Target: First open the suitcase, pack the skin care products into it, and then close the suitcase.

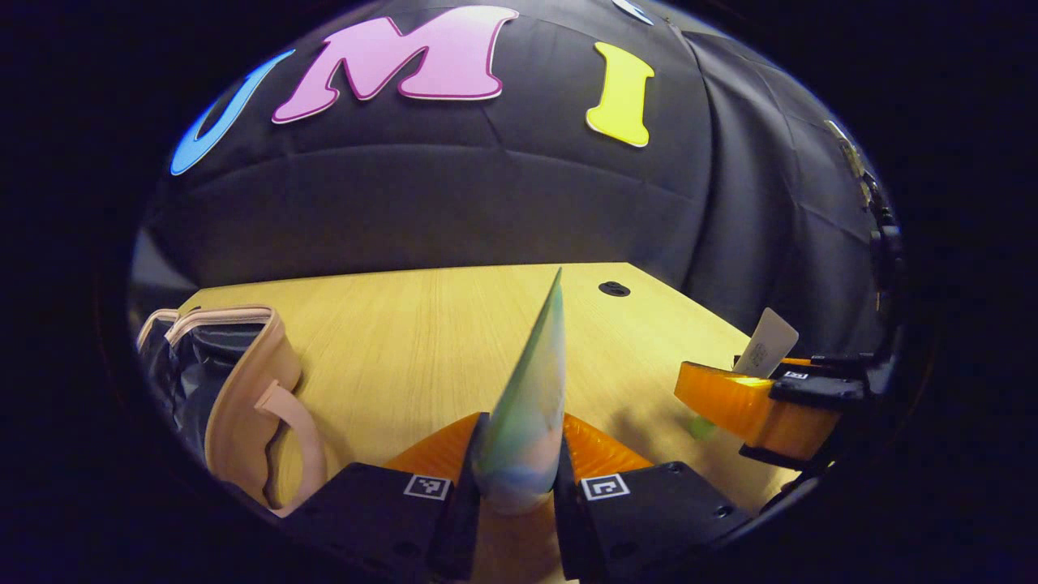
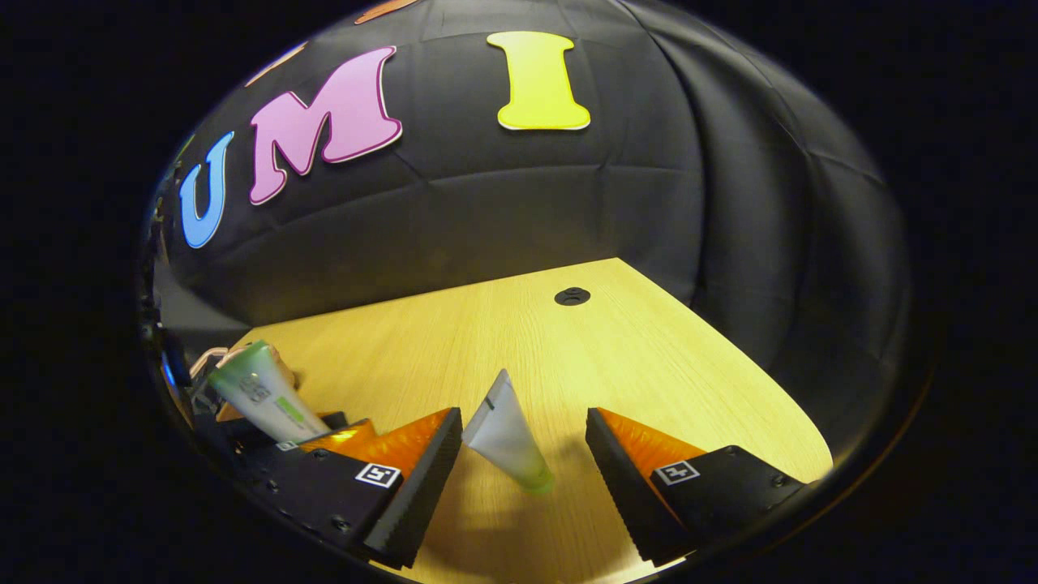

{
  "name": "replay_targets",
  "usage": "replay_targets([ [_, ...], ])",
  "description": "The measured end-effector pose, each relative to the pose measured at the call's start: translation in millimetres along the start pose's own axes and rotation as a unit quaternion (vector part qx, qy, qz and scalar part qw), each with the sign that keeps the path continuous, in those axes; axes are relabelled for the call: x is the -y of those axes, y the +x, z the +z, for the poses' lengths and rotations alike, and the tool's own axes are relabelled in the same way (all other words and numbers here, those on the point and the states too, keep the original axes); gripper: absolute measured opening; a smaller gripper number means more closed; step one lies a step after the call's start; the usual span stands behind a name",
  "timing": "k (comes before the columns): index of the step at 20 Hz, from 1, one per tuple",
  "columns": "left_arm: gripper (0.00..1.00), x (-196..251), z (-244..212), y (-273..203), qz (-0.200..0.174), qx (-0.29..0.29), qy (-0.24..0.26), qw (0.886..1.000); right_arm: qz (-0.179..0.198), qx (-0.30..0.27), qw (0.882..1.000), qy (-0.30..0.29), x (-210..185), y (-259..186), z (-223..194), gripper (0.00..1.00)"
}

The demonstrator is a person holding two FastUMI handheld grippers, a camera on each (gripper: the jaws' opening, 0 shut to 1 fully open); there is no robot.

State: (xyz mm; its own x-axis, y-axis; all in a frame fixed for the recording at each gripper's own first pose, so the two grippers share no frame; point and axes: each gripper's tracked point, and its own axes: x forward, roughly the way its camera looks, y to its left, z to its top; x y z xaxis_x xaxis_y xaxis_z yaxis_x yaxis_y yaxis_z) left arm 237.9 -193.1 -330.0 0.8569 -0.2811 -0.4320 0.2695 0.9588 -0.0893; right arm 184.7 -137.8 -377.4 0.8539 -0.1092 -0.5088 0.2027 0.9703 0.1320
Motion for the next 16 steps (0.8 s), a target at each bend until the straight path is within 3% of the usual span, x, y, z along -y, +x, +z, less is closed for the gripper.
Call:
replay_targets([
  [2, 0.44, -12.6, -3.9, -9.6, 0.008, 0.0, -0.005, 1.0, -0.006, -0.007, 1.0, -0.015, 1.9, 11.2, -9.6, 0.96],
  [4, 0.41, -19.0, -7.6, -17.3, 0.012, -0.003, -0.004, 1.0, -0.018, -0.013, 1.0, -0.016, 3.6, 20.5, -7.7, 0.54],
  [5, 0.44, -20.4, -8.8, -20.8, 0.013, -0.003, -0.002, 1.0, -0.023, -0.006, 1.0, -0.021, 3.3, 23.8, -4.9, 0.33],
  [6, 0.44, -21.1, -11.0, -22.0, 0.013, -0.005, -0.001, 1.0, -0.023, 0.0, 0.999, -0.029, 2.8, 26.7, -2.2, 0.27],
  [7, 0.44, -21.5, -11.3, -24.9, 0.013, -0.006, -0.002, 1.0, -0.02, -0.001, 0.999, -0.038, 1.3, 20.0, -3.6, 0.28],
  [8, 0.44, -21.1, -12.7, -27.4, 0.01, -0.007, -0.004, 1.0, -0.006, -0.004, 0.999, -0.039, -3.9, 17.2, -5.6, 0.21],
  [9, 0.44, -20.2, -11.9, -30.0, 0.008, -0.007, -0.008, 1.0, 0.008, -0.006, 0.999, -0.041, -11.2, 13.4, -5.1, 0.25],
  [16, 0.43, -36.2, 50.0, -98.2, -0.002, 0.042, -0.041, 0.998, 0.05, 0.017, 0.994, -0.1, -44.7, -69.2, 42.8, 0.25],
])
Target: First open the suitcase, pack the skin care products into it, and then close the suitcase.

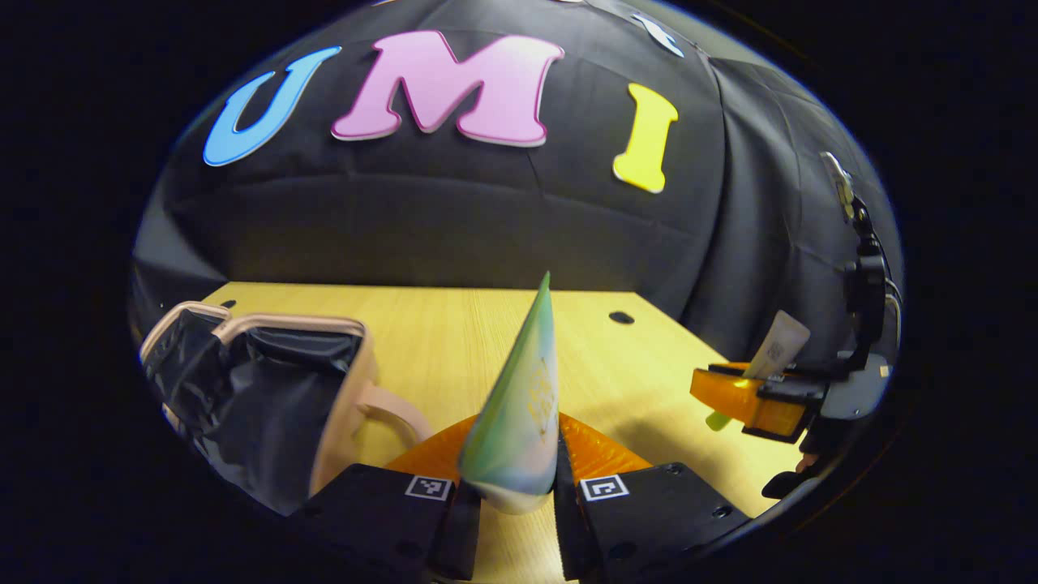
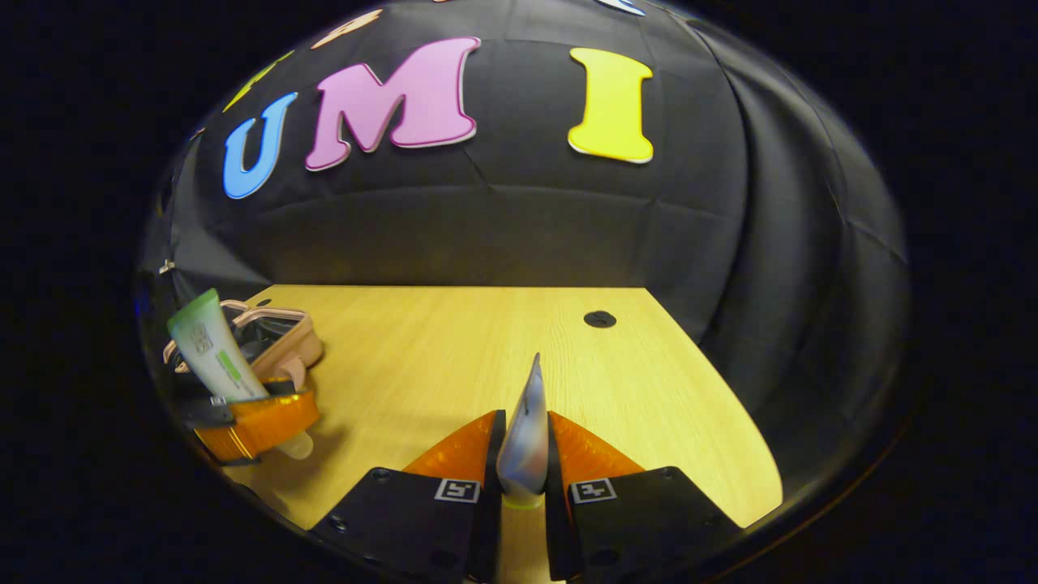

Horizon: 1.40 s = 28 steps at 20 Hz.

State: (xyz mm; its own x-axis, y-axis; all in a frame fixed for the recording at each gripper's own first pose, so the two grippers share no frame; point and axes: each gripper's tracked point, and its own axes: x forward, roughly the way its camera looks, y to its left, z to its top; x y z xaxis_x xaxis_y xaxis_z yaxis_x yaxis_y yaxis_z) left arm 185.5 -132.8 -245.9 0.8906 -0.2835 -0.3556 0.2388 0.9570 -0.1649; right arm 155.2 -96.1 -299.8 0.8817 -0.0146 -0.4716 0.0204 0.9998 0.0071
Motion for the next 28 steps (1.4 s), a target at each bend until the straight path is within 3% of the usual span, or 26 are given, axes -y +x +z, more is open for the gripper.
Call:
replay_targets([
  [2, 0.43, -24.4, 25.3, -31.5, 0.011, 0.007, -0.001, 1.0, 0.019, 0.009, 1.0, -0.011, -15.3, -27.8, 22.7, 0.25],
  [5, 0.43, -94.4, 54.2, -67.0, 0.066, 0.0, 0.01, 0.998, 0.05, 0.017, 0.999, -0.014, -45.6, -62.3, 51.8, 0.25],
  [8, 0.43, -163.1, 29.5, -70.5, 0.094, -0.069, -0.009, 0.993, 0.083, 0.024, 0.996, -0.003, -89.5, -86.5, 78.6, 0.25],
  [11, 0.43, -211.8, -8.5, -50.8, 0.087, -0.147, -0.028, 0.985, 0.108, 0.039, 0.993, -0.01, -132.4, -103.8, 99.3, 0.25],
  [14, 0.43, -243.9, -46.5, -35.4, 0.076, -0.232, -0.033, 0.969, 0.129, 0.041, 0.991, -0.004, -168.0, -121.6, 105.3, 0.25],
  [16, 0.43, -259.8, -69.1, -27.6, 0.079, -0.294, -0.036, 0.952, 0.142, 0.031, 0.989, -0.001, -185.4, -129.5, 99.2, 0.25],
  [20, 0.46, -275.3, -96.5, -13.2, 0.092, -0.358, -0.08, 0.926, 0.148, 0.019, 0.989, -0.009, -201.1, -136.6, 88.2, 0.25],
  [23, 0.46, -279.6, -88.6, -10.3, 0.096, -0.36, -0.05, 0.927, 0.145, 0.008, 0.989, 0.005, -207.5, -136.5, 86.8, 0.25],
  [24, 0.53, -279.8, -82.7, -13.9, 0.098, -0.358, -0.041, 0.928, 0.142, 0.007, 0.99, 0.01, -208.8, -135.8, 89.8, 0.25],
  [25, 0.67, -278.9, -73.0, -17.2, 0.103, -0.345, -0.038, 0.932, 0.142, 0.005, 0.99, 0.011, -210.6, -134.3, 91.9, 0.25],
  [28, 0.91, -274.9, -26.4, -40.0, 0.109, -0.257, -0.042, 0.959, 0.147, -0.007, 0.989, 0.018, -222.1, -130.5, 98.4, 0.25],
])
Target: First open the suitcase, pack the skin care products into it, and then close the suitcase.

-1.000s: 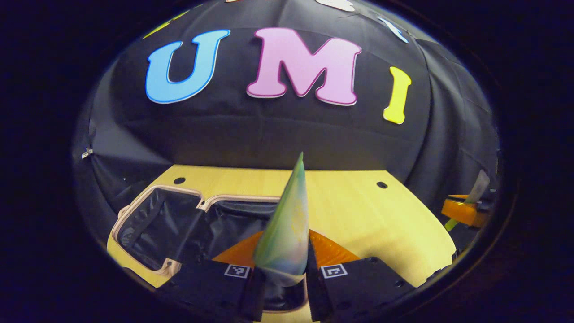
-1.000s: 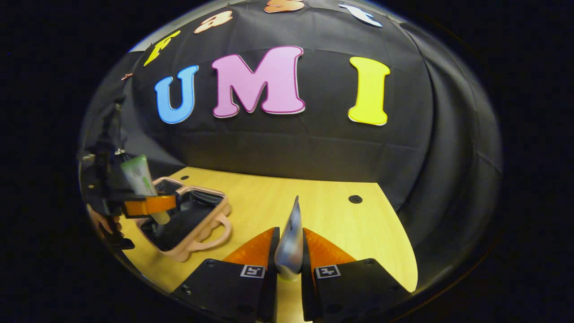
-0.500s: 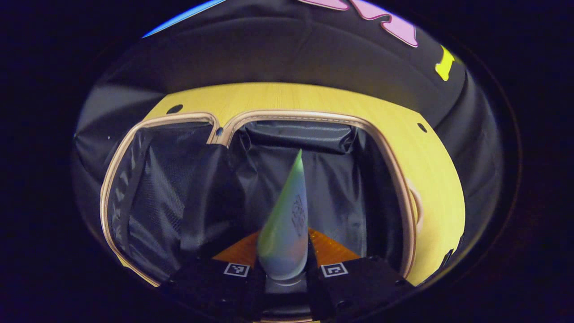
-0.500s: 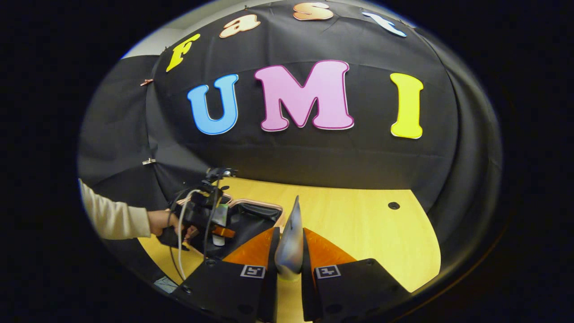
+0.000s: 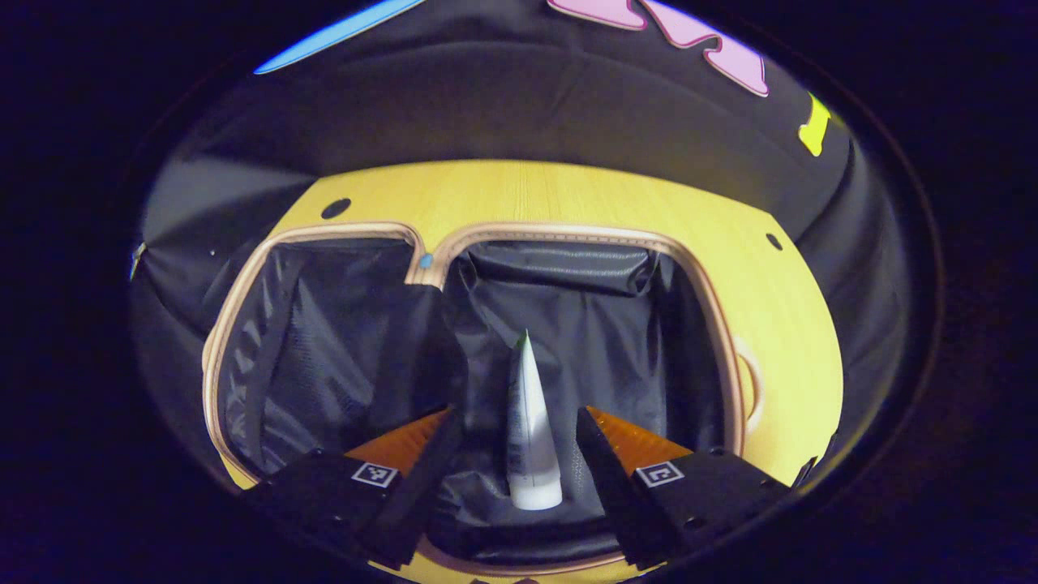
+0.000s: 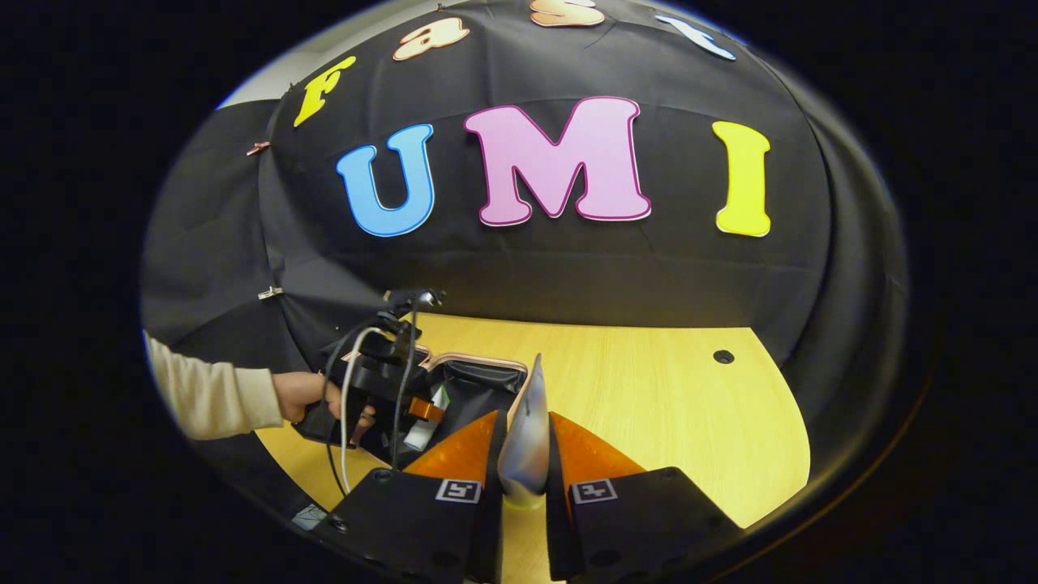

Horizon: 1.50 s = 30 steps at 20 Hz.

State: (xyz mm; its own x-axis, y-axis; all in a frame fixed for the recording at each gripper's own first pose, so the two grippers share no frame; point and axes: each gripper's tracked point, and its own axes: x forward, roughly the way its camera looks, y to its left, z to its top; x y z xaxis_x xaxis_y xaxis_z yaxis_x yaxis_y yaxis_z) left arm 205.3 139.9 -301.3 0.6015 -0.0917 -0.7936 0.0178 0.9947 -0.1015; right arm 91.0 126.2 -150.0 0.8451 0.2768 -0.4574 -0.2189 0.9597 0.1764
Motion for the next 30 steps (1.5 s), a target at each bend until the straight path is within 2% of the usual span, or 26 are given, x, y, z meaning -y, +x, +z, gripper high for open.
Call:
replay_targets([
  [2, 0.99, -16.8, 9.0, -40.8, 0.009, 0.054, -0.013, 0.998, 0.007, -0.013, 1.0, 0.01, -11.3, 9.8, 0.3, 0.25],
  [5, 0.98, -54.4, 4.0, -104.8, 0.038, 0.114, -0.029, 0.992, 0.022, -0.051, 0.998, 0.018, -36.4, 40.1, -13.7, 0.25],
  [8, 0.98, -100.3, -23.2, -156.4, 0.068, 0.147, -0.043, 0.986, 0.033, -0.101, 0.994, 0.025, -64.2, 80.6, -41.1, 0.25],
  [11, 0.98, -127.9, -61.7, -190.8, 0.078, 0.151, -0.072, 0.983, 0.034, -0.175, 0.983, 0.05, -92.0, 127.2, -82.9, 0.25],
  [14, 0.96, -149.9, -91.3, -209.4, 0.087, 0.154, -0.099, 0.979, 0.005, -0.248, 0.967, 0.064, -99.3, 167.7, -130.0, 0.25],
  [17, 0.93, -158.7, -114.3, -221.7, 0.077, 0.146, -0.129, 0.978, -0.018, -0.315, 0.947, 0.064, -102.8, 187.7, -171.9, 0.26],
  [18, 0.97, -158.1, -117.0, -224.7, 0.067, 0.148, -0.147, 0.976, -0.03, -0.323, 0.943, 0.069, -99.7, 193.8, -177.0, 0.25],
  [19, 0.96, -156.6, -118.9, -228.4, 0.056, 0.15, -0.164, 0.973, -0.047, -0.323, 0.942, 0.072, -94.8, 201.5, -180.4, 0.26],
  [20, 0.96, -156.1, -122.4, -228.8, 0.049, 0.15, -0.178, 0.971, -0.062, -0.325, 0.94, 0.076, -90.3, 209.6, -182.5, 0.17],
  [21, 0.92, -156.6, -124.4, -225.2, 0.045, 0.147, -0.186, 0.97, -0.073, -0.332, 0.937, 0.08, -87.8, 212.2, -185.9, 0.26],
  [22, 0.96, -157.6, -126.9, -222.1, 0.044, 0.145, -0.187, 0.971, -0.079, -0.34, 0.934, 0.082, -86.6, 213.6, -187.2, 0.28],
  [23, 0.96, -161.1, -128.2, -222.1, 0.048, 0.143, -0.184, 0.971, -0.082, -0.345, 0.931, 0.082, -85.1, 217.0, -188.0, 0.21],
  [24, 0.96, -166.9, -131.0, -223.4, 0.053, 0.14, -0.177, 0.973, -0.072, -0.343, 0.933, 0.087, -90.4, 217.6, -182.5, 0.37],
  [27, 0.96, -177.0, -126.0, -218.2, 0.052, 0.138, -0.169, 0.975, -0.052, -0.291, 0.952, 0.074, -95.5, 209.4, -147.7, 0.83],
  [28, 0.96, -183.7, -122.6, -213.9, 0.054, 0.141, -0.168, 0.974, -0.04, -0.273, 0.958, 0.071, -96.4, 199.6, -131.3, 0.84],
  [30, 0.96, -205.2, -111.2, -204.2, 0.066, 0.15, -0.162, 0.973, -0.021, -0.232, 0.97, 0.064, -98.4, 174.5, -100.2, 0.95],
])
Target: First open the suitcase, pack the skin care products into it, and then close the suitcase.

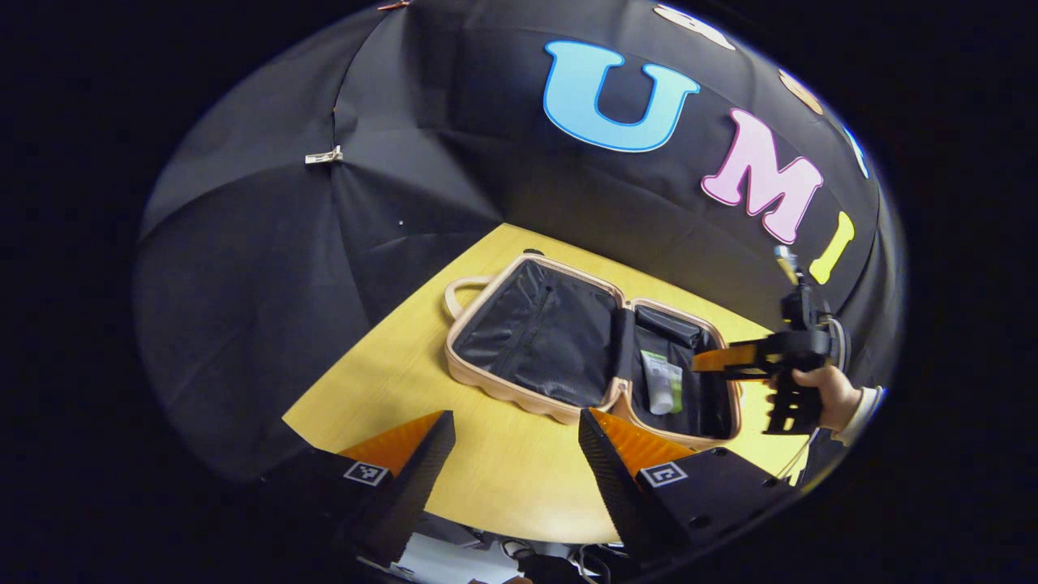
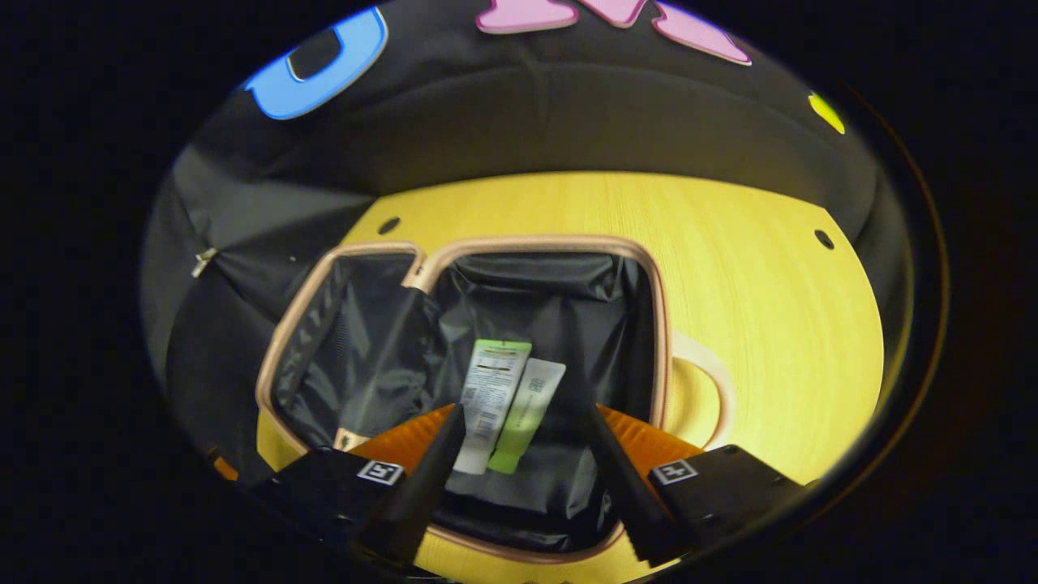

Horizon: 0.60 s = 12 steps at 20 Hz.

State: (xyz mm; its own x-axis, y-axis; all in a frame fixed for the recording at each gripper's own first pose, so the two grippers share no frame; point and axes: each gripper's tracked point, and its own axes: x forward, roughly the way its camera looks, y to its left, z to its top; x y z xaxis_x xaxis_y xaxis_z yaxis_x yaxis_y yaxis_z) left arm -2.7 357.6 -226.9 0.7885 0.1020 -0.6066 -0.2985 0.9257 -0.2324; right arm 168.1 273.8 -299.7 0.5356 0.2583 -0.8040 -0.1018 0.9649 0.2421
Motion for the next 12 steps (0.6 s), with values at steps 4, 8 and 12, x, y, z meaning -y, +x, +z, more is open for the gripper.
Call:
replay_targets([
  [4, 0.96, -42.0, 40.9, 45.6, 0.02, 0.027, 0.006, 0.999, 0.005, 0.084, 0.996, 0.0, 19.9, -80.3, 24.3, 0.97],
  [8, 0.96, -78.3, 86.8, 109.4, 0.017, 0.032, -0.015, 0.999, -0.037, 0.156, 0.986, 0.038, 70.4, -147.0, 37.5, 0.97],
  [12, 0.96, -91.9, 113.8, 177.0, 0.002, 0.008, -0.063, 0.998, -0.083, 0.183, 0.978, 0.062, 115.8, -189.7, 36.0, 0.97],
])
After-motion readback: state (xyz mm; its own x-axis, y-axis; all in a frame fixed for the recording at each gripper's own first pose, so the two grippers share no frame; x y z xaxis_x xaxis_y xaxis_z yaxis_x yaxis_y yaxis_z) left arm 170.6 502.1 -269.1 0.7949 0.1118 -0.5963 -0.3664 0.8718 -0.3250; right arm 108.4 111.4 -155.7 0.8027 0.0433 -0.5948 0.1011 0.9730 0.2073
